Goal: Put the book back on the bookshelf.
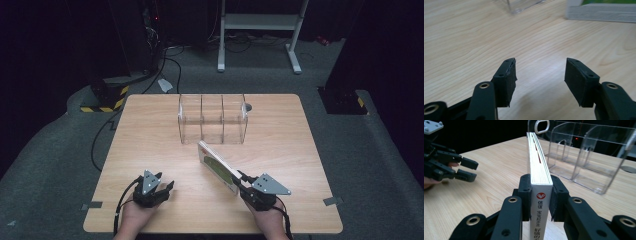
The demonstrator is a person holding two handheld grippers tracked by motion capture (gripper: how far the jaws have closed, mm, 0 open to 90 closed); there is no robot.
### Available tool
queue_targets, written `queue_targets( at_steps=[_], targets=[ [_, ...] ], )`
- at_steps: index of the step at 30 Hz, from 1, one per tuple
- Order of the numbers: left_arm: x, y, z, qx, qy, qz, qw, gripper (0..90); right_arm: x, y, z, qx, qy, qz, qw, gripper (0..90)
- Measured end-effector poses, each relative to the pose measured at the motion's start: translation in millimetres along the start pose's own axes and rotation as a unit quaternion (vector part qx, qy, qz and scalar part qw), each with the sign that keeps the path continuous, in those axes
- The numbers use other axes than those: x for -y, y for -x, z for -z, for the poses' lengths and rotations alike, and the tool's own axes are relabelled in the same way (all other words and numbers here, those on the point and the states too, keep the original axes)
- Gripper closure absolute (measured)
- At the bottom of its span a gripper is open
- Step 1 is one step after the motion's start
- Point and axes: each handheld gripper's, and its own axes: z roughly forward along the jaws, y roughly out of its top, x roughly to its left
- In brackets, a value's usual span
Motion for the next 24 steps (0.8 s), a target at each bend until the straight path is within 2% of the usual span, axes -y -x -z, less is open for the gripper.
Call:
queue_targets(
  at_steps=[3,4,5,8,9,15,17,24],
  targets=[
    [0.7,-11.3,-7.0,-0.025,-0.016,0.011,0.9995,41.5,1.5,2.0,4.6,0.012,0.001,-0.001,0.9999,74.5],
    [1.2,-18.2,-11.4,-0.043,-0.030,0.019,0.9984,39.9,2.5,3.9,9.5,0.027,0.001,-0.001,0.9996,74.5],
    [1.6,-21.4,-13.6,-0.051,-0.038,0.023,0.9977,39.4,3.1,5.5,11.7,0.034,0.002,-0.001,0.9994,74.4],
    [2.4,-26.3,-16.7,-0.062,-0.049,0.033,0.9963,37.8,4.5,9.2,15.5,0.045,0.002,-0.007,0.9990,74.4],
    [2.0,-29.7,-17.4,-0.065,-0.049,0.045,0.9956,35.9,6.1,12.8,18.2,0.053,0.000,-0.016,0.9985,74.3],
    [0.6,-32.1,-20.5,-0.056,-0.057,0.051,0.9955,33.3,7.7,14.7,21.1,0.063,0.000,-0.030,0.9975,72.4],
    [0.6,-32.5,-20.6,-0.053,-0.058,0.054,0.9954,32.9,7.1,13.5,18.8,0.068,-0.002,-0.035,0.9971,65.2],
    [0.9,-31.8,-20.5,-0.051,-0.057,0.058,0.9954,32.9,2.8,10.6,9.9,0.071,-0.011,-0.042,0.9965,60.7]
  ],
)
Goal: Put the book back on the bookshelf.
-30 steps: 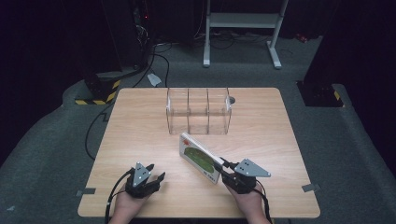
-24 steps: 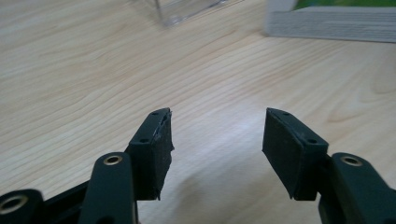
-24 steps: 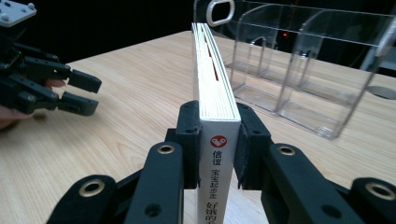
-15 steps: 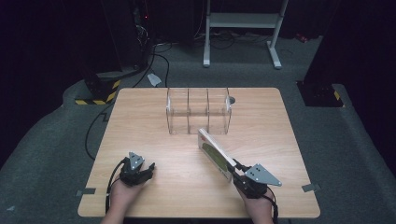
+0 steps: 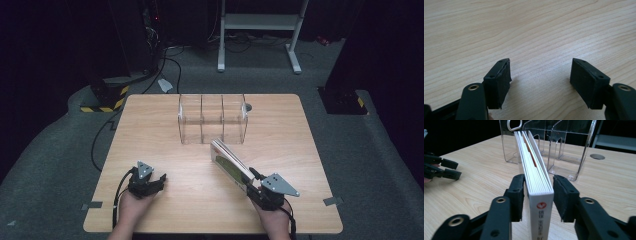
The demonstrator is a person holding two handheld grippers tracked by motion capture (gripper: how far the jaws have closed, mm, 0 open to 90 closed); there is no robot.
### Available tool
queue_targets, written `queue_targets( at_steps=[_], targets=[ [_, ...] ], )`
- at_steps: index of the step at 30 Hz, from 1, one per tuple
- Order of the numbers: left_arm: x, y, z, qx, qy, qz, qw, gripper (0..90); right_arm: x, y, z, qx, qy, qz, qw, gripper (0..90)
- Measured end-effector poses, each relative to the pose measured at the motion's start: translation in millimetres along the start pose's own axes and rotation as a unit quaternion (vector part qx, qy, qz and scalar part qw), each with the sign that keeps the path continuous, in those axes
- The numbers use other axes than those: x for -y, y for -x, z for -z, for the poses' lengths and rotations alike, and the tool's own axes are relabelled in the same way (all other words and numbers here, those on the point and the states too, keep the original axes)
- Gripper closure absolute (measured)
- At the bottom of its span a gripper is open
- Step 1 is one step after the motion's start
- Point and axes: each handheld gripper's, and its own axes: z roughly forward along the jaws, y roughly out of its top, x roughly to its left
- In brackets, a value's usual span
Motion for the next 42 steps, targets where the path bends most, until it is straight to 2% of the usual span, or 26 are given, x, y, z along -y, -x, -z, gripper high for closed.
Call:
queue_targets(
  at_steps=[3,4,5,9,10,14,21,26,28,34,39,41,42],
  targets=[
    [-0.3,-0.6,-1.2,0.027,-0.011,0.018,0.9994,29.0,-0.5,-2.9,-1.1,0.010,0.002,0.007,0.9999,67.7],
    [-0.2,-0.1,-1.5,0.028,-0.010,0.017,0.9994,25.8,-0.8,-2.3,-1.6,-0.001,0.001,0.004,1.0000,69.0],
    [-0.1,-0.5,-1.4,0.031,-0.011,0.015,0.9993,25.4,-1.3,-0.8,-1.6,-0.001,-0.003,-0.004,1.0000,69.2],
    [0.7,-1.2,-0.4,0.034,-0.012,0.011,0.9993,25.1,0.0,0.4,-3.2,0.003,-0.003,-0.002,1.0000,72.5],
    [1.0,-1.4,0.1,0.035,-0.012,0.010,0.9993,25.1,0.8,0.3,-3.6,0.002,-0.002,0.006,1.0000,73.8],
    [1.8,-1.2,1.0,0.036,-0.012,0.010,0.9992,25.1,1.2,0.6,-3.7,0.002,-0.001,-0.002,1.0000,74.3],
    [0.7,-2.5,-0.4,0.041,-0.012,0.007,0.9991,25.1,-1.2,-5.6,-2.2,0.019,-0.009,0.002,0.9998,75.2],
    [0.6,-2.7,-0.7,0.040,-0.012,0.008,0.9991,25.1,-13.8,-8.6,10.7,0.044,0.002,0.007,0.9990,75.5],
    [0.6,-2.6,-0.6,0.039,-0.012,0.008,0.9991,25.1,-15.6,-8.4,12.8,0.046,0.004,0.007,0.9989,75.5],
    [0.9,-1.8,-0.2,0.035,-0.012,0.012,0.9992,25.1,-32.3,-1.8,24.6,0.065,0.035,0.008,0.9973,75.5],
    [1.1,-1.7,0.2,0.033,-0.013,0.013,0.9993,25.1,-40.8,2.2,19.4,0.074,0.042,0.010,0.9963,75.5],
    [1.0,-1.8,-0.1,0.032,-0.012,0.013,0.9993,25.2,-45.1,6.7,8.7,0.087,0.046,0.004,0.9951,75.4],
    [1.0,-1.8,-0.1,0.032,-0.012,0.013,0.9993,25.2,-45.1,6.7,8.7,0.087,0.046,0.004,0.9951,75.4]
  ],
)
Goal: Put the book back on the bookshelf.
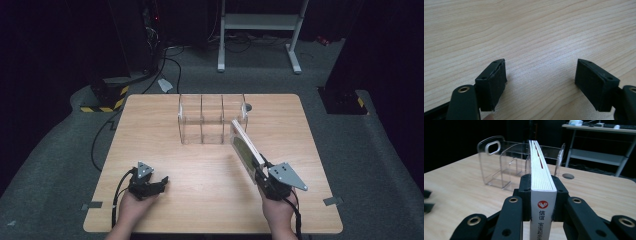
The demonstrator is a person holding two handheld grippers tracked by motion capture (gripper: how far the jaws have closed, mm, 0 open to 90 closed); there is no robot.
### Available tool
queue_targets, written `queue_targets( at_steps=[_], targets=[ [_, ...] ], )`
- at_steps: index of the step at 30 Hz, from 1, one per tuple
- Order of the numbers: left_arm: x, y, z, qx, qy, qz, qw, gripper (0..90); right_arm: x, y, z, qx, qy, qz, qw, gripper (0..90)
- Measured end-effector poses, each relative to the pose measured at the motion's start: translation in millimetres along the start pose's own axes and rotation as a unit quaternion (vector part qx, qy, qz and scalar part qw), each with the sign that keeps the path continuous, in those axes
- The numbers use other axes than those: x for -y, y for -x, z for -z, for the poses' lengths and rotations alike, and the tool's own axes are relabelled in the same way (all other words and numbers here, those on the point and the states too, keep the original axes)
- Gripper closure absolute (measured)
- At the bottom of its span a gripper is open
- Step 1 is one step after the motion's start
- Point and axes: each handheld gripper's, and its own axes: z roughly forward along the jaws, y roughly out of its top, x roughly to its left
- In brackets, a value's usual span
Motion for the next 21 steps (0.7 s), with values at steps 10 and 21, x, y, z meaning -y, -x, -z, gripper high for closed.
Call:
queue_targets(
  at_steps=[10,21],
  targets=[
    [-0.1,0.1,0.1,0.000,-0.001,0.001,1.0000,25.4,-7.8,3.9,-51.0,0.023,-0.007,-0.006,0.9997,75.4],
    [-0.2,0.0,-0.4,-0.001,0.000,0.002,1.0000,25.4,-20.0,-5.7,-93.3,0.053,-0.009,0.011,0.9985,75.3]
  ],
)
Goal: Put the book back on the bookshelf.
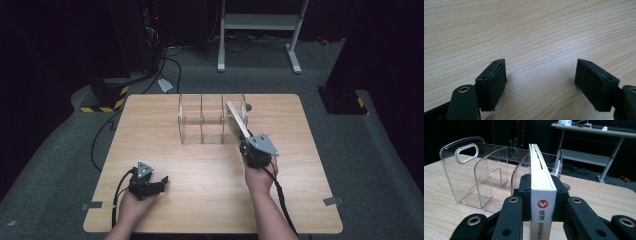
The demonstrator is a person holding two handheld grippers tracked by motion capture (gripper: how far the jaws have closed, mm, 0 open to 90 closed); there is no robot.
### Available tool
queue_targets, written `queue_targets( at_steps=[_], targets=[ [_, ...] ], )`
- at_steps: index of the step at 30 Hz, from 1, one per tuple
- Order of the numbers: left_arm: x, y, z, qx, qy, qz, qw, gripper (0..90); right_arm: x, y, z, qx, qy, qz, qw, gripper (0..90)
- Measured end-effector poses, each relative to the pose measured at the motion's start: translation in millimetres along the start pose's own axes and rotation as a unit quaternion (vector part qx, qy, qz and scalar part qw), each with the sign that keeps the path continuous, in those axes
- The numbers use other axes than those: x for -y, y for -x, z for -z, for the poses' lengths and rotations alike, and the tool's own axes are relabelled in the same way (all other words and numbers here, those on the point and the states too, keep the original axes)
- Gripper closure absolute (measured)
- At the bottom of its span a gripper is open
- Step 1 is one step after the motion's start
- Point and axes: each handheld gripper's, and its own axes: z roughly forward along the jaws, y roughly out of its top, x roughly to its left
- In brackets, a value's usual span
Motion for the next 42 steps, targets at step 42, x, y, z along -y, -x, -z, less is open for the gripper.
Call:
queue_targets(
  at_steps=[42],
  targets=[
    [0.6,-0.1,0.9,0.003,0.000,-0.006,1.0000,25.7,9.3,-12.3,-49.4,0.067,-0.019,-0.005,0.9976,74.0]
  ],
)
